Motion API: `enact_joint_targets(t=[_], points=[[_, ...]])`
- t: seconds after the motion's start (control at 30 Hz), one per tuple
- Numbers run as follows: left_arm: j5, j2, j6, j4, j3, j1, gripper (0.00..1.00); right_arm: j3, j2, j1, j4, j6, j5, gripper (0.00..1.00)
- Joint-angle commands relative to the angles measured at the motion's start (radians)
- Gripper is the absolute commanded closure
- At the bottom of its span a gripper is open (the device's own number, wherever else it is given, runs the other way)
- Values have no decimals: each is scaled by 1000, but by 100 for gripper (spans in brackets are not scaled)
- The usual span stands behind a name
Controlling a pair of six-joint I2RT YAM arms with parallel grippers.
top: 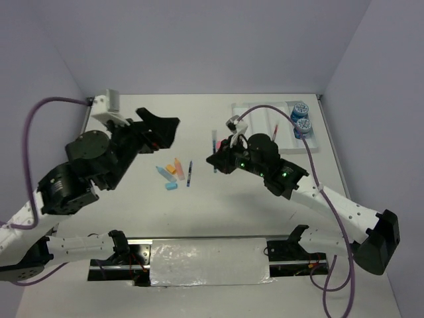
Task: Sort the stationery into containers
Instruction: Place the pen in the storage box.
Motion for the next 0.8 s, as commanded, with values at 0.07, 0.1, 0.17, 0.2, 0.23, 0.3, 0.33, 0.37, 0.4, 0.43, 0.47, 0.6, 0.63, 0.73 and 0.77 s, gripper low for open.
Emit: enact_joint_targets(t=[0.07, 0.1, 0.17, 0.2, 0.23, 0.3, 0.33, 0.37, 0.4, 0.43, 0.47, 0.6, 0.63, 0.73, 0.77], points=[[-301, -71, -49, -369, 34, 3, 1, 165, 87, -349, -266, 60, 44, 100], [-264, -92, 0, -357, -8, 3, 1, 222, 192, -398, -346, 48, 65, 100], [-146, -134, 51, -350, -132, 3, 1, 396, 306, -516, -507, 2, 142, 100], [-118, -144, 53, -376, -201, 2, 1, 512, 421, -576, -602, -13, 215, 100], [-97, -154, 48, -395, -229, 3, 1, 514, 476, -577, -641, -13, 216, 100], [-69, -184, 24, -421, -311, 3, 1, 648, 602, -650, -681, -12, 247, 100], [-63, -199, 24, -424, -336, 3, 1, 729, 641, -666, -685, -20, 242, 100], [-60, -228, 34, -406, -362, 5, 1, 768, 708, -692, -687, -29, 274, 100], [-45, -242, 42, -400, -400, 5, 1, 811, 743, -701, -723, -36, 315, 99], [-37, -266, 47, -392, -414, 5, 1, 916, 788, -712, -751, -53, 348, 99], [-28, -277, 54, -387, -428, 5, 1, 970, 872, -730, -777, -65, 375, 99], [-35, -343, 37, -325, -576, 7, 1, 1095, 992, -776, -834, -116, 399, 98], [-17, -352, 37, -311, -586, 7, 1, 1075, 1001, -790, -824, -112, 397, 97], [6, -334, 54, -305, -574, 7, 1, 1031, 1035, -827, -773, -106, 356, 89], [-3, -325, 50, -304, -580, 8, 1, 1035, 1070, -831, -773, -107, 356, 86]])
